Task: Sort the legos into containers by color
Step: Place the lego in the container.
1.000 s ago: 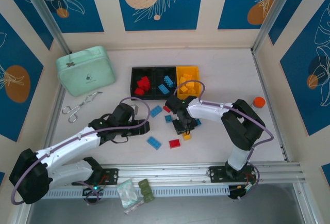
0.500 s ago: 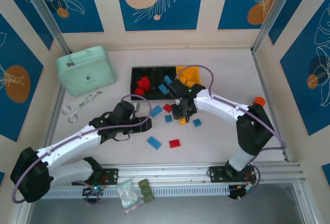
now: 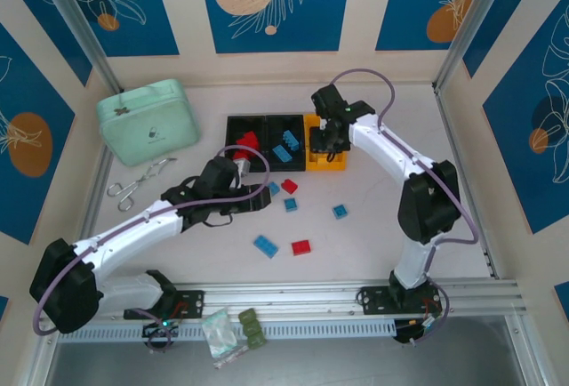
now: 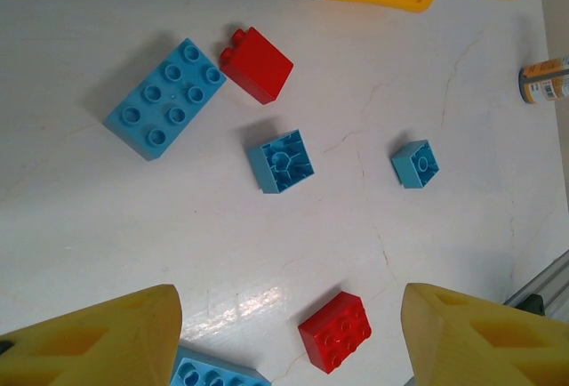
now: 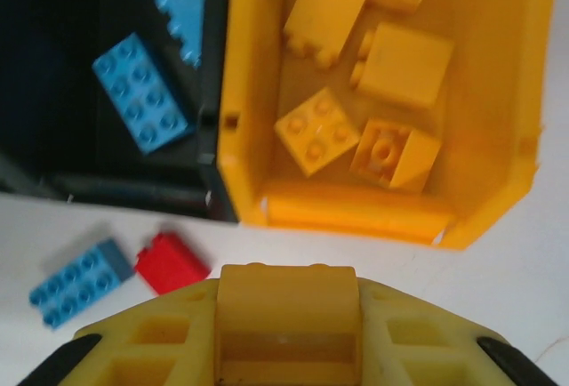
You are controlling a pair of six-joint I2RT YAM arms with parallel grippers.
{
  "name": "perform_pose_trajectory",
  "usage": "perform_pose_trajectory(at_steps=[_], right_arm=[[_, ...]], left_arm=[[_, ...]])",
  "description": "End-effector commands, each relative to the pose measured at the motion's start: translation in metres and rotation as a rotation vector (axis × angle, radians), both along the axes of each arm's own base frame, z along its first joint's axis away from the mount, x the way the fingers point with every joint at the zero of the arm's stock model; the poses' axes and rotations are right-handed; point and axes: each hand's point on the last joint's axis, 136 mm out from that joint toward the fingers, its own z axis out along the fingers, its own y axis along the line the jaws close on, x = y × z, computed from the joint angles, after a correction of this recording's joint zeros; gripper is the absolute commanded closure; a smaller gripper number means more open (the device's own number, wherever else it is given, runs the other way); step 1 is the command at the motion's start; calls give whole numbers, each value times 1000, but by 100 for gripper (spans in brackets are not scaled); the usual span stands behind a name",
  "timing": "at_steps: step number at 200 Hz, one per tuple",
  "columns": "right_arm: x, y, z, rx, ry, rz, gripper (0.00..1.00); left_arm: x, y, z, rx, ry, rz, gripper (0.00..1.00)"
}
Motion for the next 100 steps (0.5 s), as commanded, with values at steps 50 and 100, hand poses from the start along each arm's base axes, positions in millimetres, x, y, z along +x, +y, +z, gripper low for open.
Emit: perform_pose_trajectory(at_steps=[50,100], right_arm=[[73,-21,-20,-62,13,-103,70],[112,-28,-40,-127,27,-131,68]], left_arm=[[5,-1,6,-1,-8,-10,34],[3,4,-2,14,8,6,35]])
